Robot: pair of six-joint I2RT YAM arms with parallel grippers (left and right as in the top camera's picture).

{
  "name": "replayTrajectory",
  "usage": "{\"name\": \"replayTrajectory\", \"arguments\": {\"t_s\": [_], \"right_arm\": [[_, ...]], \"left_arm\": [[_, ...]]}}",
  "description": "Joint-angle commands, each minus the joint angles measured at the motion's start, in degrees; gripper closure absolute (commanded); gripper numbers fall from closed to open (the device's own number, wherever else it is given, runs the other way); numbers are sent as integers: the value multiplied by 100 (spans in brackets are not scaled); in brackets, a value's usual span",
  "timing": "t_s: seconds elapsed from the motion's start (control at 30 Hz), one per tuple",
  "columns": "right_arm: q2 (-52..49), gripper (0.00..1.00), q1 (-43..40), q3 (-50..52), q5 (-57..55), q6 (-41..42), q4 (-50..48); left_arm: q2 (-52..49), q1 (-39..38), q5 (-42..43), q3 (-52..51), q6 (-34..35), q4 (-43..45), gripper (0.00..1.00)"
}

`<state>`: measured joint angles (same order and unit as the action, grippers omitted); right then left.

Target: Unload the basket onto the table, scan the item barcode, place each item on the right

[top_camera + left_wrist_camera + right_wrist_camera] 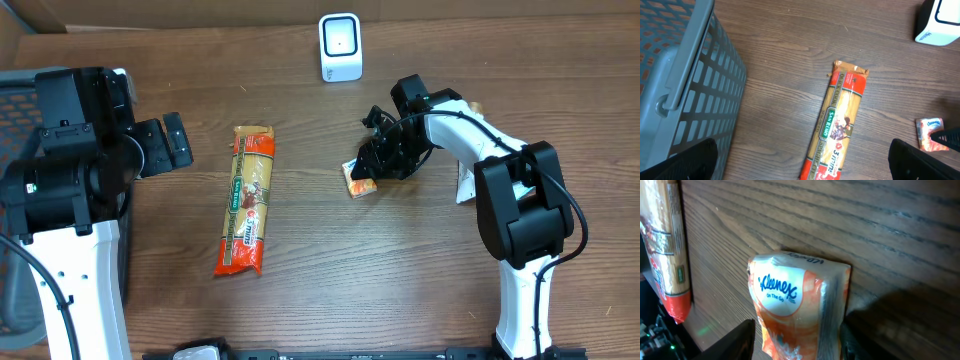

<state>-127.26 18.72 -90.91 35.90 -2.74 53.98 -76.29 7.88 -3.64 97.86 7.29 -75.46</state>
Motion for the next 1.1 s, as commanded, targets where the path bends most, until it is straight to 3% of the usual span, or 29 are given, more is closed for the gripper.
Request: {"name": "replayTrajectory", "arguments": {"t_s": [0.0,0.13,0.33,0.63,0.9,1.07], "right_arm": [[-81,47,-59,109,-72,236,-7],[-81,48,-195,109,-138,96,-61],[-81,48,-299,109,199,-807,37],[-81,52,-225,258,348,-800,81],[-81,58,-28,258,302,-181,116],[-81,80,-2,280,20,422,42]], "left_arm": [[-20,-13,28,39,-90,4,0],[-20,-13,28,37,-90,4,0],[-20,-13,28,39,-90,7,0],[-20,-13,28,37,-87,4,0],[-20,-13,28,37,-90,7,0],[-20,-13,28,37,-90,4,0]]}}
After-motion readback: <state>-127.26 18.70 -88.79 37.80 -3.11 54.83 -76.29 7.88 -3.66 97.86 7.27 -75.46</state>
